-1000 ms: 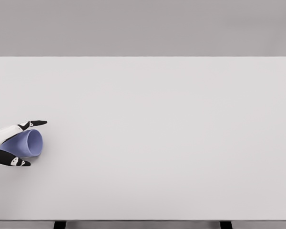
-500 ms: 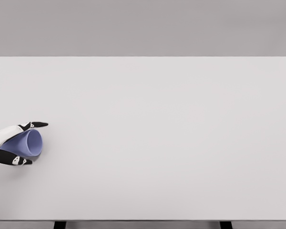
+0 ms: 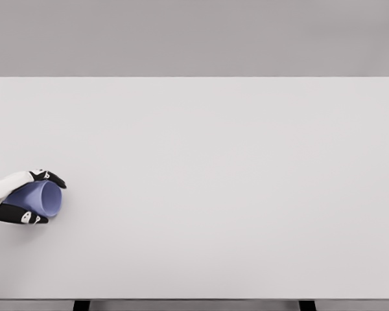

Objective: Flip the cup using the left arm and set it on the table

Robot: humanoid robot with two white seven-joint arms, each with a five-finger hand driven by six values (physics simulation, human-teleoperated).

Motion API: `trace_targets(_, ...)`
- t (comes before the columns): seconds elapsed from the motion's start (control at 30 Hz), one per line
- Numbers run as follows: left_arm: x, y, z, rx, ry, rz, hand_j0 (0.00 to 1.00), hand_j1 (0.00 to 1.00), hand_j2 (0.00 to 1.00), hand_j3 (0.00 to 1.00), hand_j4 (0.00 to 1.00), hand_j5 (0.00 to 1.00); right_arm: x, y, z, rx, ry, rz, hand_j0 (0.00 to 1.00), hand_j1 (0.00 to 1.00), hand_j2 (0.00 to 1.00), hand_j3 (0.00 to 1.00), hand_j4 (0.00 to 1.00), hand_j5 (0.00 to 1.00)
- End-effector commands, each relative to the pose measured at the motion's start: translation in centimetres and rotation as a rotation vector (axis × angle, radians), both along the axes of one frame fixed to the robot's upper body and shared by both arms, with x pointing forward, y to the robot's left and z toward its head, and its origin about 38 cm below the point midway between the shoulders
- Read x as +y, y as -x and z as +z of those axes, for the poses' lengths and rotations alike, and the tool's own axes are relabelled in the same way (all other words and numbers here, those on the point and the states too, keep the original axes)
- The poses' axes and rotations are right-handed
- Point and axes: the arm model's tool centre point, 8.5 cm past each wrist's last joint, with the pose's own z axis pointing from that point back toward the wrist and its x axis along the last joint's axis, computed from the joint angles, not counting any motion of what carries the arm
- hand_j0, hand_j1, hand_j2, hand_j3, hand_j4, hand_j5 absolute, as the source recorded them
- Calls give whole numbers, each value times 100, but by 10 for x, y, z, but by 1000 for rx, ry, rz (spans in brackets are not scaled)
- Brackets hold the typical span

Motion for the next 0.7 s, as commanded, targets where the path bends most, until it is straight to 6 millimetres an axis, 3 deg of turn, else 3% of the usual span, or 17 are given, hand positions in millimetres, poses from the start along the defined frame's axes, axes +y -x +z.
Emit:
trace_targets(0.0,1,-2,4,-1,28,13,55,55,55,55,55,55,0,0,0,0,0,0,100,100,100,100,100,100)
trace_targets(0.33,7,-18,33,48,235,8,55,55,55,55,55,55,0,-1,0,-2,0,0,100,100,100,100,100,100)
trace_targets(0.53,-11,-40,24,135,439,-123,56,56,56,56,56,56,0,0,0,0,0,0,100,100,100,100,100,100)
trace_targets(0.6,-15,-54,27,95,532,-102,58,58,58,58,58,58,0,-1,0,-1,0,1,100,100,100,100,100,100)
trace_targets(0.67,-22,-70,17,54,641,-70,58,58,58,58,58,58,0,0,0,0,0,0,100,100,100,100,100,100)
